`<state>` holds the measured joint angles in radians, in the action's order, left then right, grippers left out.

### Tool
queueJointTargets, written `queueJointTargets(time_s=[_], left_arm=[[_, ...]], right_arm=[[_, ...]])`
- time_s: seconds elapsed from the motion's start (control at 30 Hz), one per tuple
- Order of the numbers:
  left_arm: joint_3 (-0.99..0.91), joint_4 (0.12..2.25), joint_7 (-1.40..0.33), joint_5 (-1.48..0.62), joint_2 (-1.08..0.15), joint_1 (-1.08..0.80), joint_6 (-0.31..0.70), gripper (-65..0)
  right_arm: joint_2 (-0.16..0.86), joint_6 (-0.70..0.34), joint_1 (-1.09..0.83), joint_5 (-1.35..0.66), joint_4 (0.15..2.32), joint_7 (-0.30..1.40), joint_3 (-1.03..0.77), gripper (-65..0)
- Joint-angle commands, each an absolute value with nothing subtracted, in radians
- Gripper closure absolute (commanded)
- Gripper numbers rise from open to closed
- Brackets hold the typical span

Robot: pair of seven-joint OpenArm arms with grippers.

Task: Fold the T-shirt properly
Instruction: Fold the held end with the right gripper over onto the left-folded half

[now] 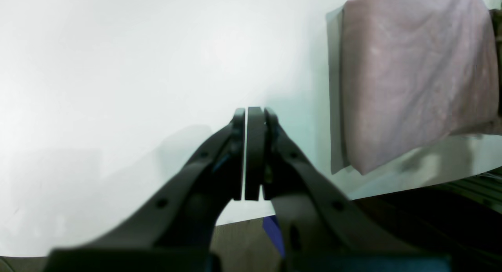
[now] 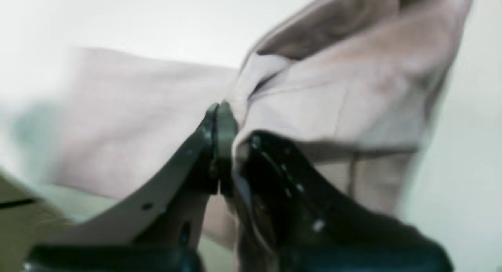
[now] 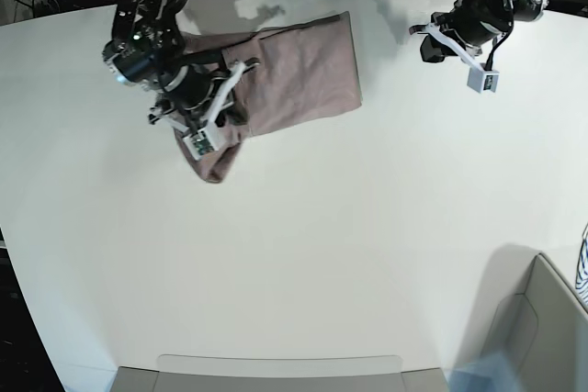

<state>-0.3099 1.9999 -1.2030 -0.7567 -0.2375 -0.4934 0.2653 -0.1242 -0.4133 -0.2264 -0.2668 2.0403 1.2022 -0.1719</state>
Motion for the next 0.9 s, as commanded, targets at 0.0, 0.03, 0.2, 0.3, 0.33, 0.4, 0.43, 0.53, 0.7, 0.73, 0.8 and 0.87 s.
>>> queueJointTargets(time_s=[0.0,0.03,0.2,0.3,0.33,0.4,0.43,0.53,0.7,0.73,0.8,0.87], left_arm=[[-0.318,2.014,-1.196,-0.769,-0.245,-0.495,0.268,-0.7],[-0.318,2.014,-1.196,-0.769,-0.245,-0.495,0.268,-0.7],[-0.318,2.014,-1.196,-0.769,-0.245,-0.495,0.268,-0.7],[-0.318,2.014,-1.196,-0.768,-0.246,-0.495,0.268,-0.7],[-0.318,2.014,-1.196,-0.768,-0.246,-0.495,0.268,-0.7],[-0.317,2.014,-1.196,-0.768,-0.246,-0.495,0.268,-0.7],[-0.317,2.014,-1.196,-0.768,-0.246,-0.495,0.268,-0.7],[-0.317,2.012,-1.196,-0.768,-0.246,-0.495,0.268,-0.7],[-0.317,2.012,-1.196,-0.768,-0.246,-0.495,0.268,-0.7],[-0.317,2.012,-1.196,-0.768,-0.246,-0.495,0.268,-0.7],[-0.317,2.012,-1.196,-0.768,-0.246,-0.495,0.268,-0.7],[-0.317,2.012,-1.196,-0.768,-0.246,-0.495,0.268,-0.7]], right_arm=[[-0.127,-0.387,-0.232,-0.288,2.058,1.156,-0.124,0.0],[-0.127,-0.349,-0.243,-0.288,2.058,1.138,-0.076,0.0],[-0.120,-0.239,-0.271,-0.148,2.055,1.079,0.134,0.0],[-0.124,-0.220,-0.268,-0.021,2.048,1.079,0.220,0.0],[-0.124,-0.220,-0.268,0.012,2.040,1.079,0.245,0.0],[-0.125,-0.220,-0.265,0.076,2.018,1.081,0.292,0.0],[-0.125,-0.220,-0.265,0.104,2.008,1.081,0.312,0.0],[-0.125,-0.220,-0.268,0.166,1.982,1.081,0.369,-0.5],[-0.120,-0.220,-0.274,0.182,1.980,1.081,0.447,-23.1],[-0.120,-0.220,-0.274,0.182,1.980,1.079,0.469,-25.3],[-0.120,-0.220,-0.266,0.182,1.980,1.078,0.516,-26.9],[-0.120,-0.220,-0.259,0.182,1.985,1.076,0.553,-26.9]])
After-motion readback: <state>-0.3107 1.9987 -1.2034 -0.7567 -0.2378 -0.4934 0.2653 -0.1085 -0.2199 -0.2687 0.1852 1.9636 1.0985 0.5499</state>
